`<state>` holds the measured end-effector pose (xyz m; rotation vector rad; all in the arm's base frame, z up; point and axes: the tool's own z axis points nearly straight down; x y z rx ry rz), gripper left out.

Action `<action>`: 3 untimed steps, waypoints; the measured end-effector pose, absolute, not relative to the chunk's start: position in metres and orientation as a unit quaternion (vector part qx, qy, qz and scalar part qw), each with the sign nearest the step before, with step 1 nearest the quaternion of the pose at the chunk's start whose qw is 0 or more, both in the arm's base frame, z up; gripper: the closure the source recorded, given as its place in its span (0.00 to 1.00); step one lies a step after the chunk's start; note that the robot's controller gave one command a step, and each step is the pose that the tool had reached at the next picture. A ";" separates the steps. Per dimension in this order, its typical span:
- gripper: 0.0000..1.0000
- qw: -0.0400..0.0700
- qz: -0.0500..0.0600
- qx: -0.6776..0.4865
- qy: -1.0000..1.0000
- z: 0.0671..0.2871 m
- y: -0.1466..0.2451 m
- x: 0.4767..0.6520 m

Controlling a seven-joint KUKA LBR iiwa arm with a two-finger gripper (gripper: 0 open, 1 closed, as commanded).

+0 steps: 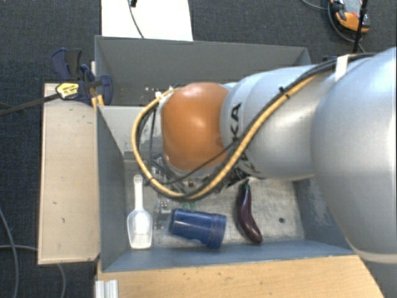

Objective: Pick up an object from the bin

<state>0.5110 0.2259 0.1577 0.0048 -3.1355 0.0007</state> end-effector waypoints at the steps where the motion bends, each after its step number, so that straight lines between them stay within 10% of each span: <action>1: 0.00 -0.001 -0.001 -0.001 -1.000 0.162 0.225 0.513; 2: 0.00 -0.003 -0.001 0.042 -0.999 0.096 0.174 0.504; 3: 0.00 0.002 0.000 -0.016 -1.000 0.096 0.158 0.491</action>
Offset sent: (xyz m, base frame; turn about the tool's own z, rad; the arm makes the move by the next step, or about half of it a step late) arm -0.0111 -0.0719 -0.0877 -0.1078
